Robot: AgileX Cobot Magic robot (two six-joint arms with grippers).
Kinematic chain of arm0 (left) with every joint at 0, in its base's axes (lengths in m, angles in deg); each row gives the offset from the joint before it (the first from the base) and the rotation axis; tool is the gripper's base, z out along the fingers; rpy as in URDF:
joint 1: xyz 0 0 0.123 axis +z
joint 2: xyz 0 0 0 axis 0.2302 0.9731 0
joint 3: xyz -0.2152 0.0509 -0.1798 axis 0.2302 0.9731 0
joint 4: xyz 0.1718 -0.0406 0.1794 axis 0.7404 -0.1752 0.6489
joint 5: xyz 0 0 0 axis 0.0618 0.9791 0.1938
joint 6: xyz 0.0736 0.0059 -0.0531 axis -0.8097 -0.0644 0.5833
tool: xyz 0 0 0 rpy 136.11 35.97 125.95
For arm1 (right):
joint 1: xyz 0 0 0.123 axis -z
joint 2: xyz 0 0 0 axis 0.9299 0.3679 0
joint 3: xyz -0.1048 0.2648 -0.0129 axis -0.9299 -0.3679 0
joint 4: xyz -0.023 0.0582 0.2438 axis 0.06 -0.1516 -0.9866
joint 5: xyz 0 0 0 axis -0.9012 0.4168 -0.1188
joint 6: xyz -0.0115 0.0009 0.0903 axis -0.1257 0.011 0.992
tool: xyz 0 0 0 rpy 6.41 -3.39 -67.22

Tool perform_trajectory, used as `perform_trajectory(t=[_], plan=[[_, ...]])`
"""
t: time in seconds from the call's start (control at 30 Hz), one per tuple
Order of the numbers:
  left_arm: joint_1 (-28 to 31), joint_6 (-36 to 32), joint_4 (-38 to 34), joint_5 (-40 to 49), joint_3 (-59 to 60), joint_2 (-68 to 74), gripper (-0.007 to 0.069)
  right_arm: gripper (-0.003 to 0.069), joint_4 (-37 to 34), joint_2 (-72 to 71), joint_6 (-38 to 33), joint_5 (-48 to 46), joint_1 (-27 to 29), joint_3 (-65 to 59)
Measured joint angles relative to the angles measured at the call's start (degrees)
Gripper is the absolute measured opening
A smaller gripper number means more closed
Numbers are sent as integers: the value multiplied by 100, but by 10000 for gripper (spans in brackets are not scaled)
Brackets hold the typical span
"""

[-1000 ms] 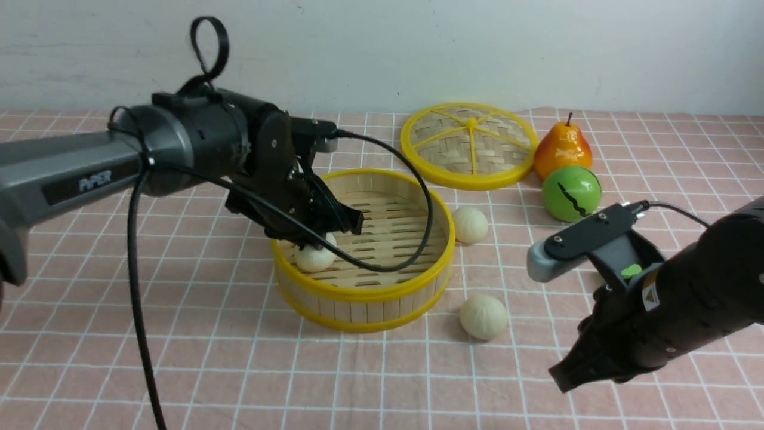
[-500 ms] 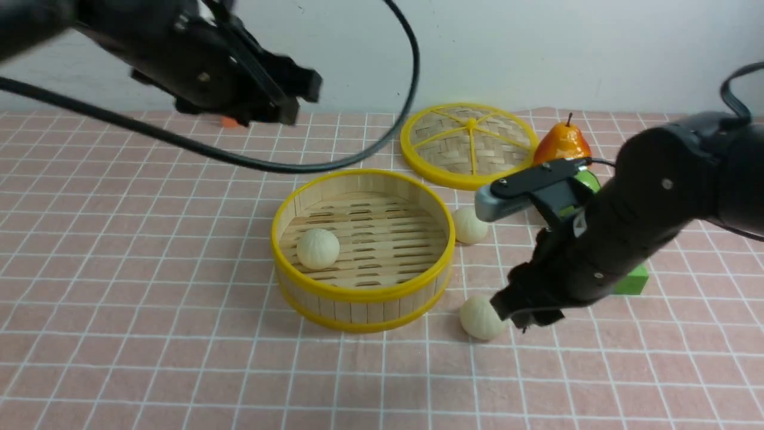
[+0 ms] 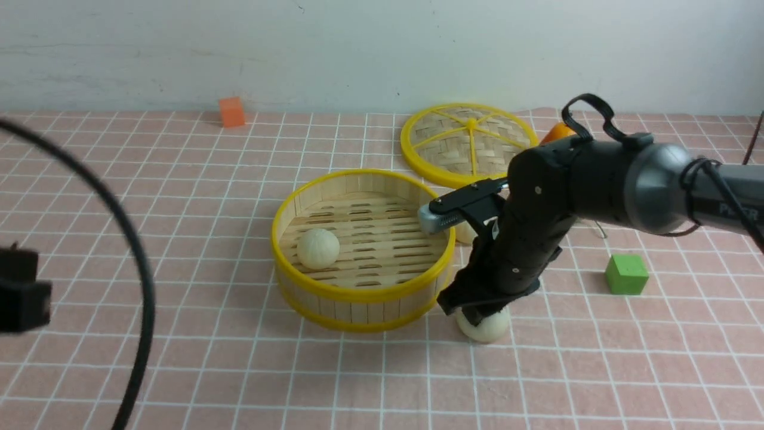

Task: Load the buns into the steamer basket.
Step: Use the right arm to grab a steamed stuffed bun, then use the right arm to put the steamed stuffed bun into the steamer, then use the right arm to grab a steamed stuffed bun

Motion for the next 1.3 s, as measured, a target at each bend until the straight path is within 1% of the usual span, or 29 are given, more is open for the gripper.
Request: perform_trajectory(t=[0.07,0.13,0.17,0.2,0.23,0.3,0.4,0.47,0.53,0.57,0.63,0.7,0.77,0.83,0.93,1.0,1.03,1.07,1.1,1.17,1.2,1.23,1.3], plan=[[0,155,71,119,322,-368,-14,117,85,-47,-35,-123,-5,66],[0,336,113,208,680,-784,-14,35,157,-116,-114,-366,-7,217],[0,336,120,208,680,-825,-14,26,163,-123,-127,-400,-7,237],[0,454,135,221,903,-1105,-14,13,188,-188,-201,-650,-7,411],[0,508,150,221,999,-1215,-14,13,194,-210,-234,-711,-7,476],[0,770,172,111,1506,-1613,-14,13,176,-385,-354,-975,-85,1066],[0,941,174,-35,1773,-1691,-14,13,161,-407,-513,-936,-196,1420],[0,1201,174,-364,2072,-1715,-14,13,97,-326,-914,-599,-447,1820],[0,1283,174,-512,2136,-1715,-14,13,73,-196,-1155,-258,-576,1932],[0,1316,186,-731,2151,-1715,-14,13,36,-6,-1401,177,-690,1981],[0,1322,197,-894,2151,-1715,-14,13,24,336,-1717,629,-757,1981],[0,1333,205,-956,2151,-1715,-14,18,24,600,-1889,800,-763,1981],[0,1333,224,-972,2151,-1715,-14,46,67,950,-2046,945,-763,1975],[0,1333,262,-972,2151,-1715,-14,94,85,1108,-2085,967,-763,1975],[0,1333,343,-972,2151,-1715,-14,201,85,1088,-2098,983,-781,1989],[0,1337,386,-972,2151,-1715,-14,337,16,1050,-2093,787,-785,2064],[0,1337,387,-972,2151,-1715,-14,372,-29,1019,-2059,667,-785,2128],[0,1337,393,-972,2151,-1715,-14,388,-49,1012,-2053,634,-785,2145],[0,1337,404,-972,2151,-1715,-14,445,-133,903,-1988,301,-785,2343],[0,1337,404,-972,2151,-1715,-14,491,-175,736,-1922,19,-775,2585],[0,1337,410,-972,2151,-1715,-14,494,-175,718,-1913,-11,-766,2613],[0,1337,435,-972,2151,-1715,-14,514,-213,574,-1893,-239,-693,2846],[0,1337,461,-972,2151,-1715,-14,523,-268,472,-1788,-438,-502,3066]])
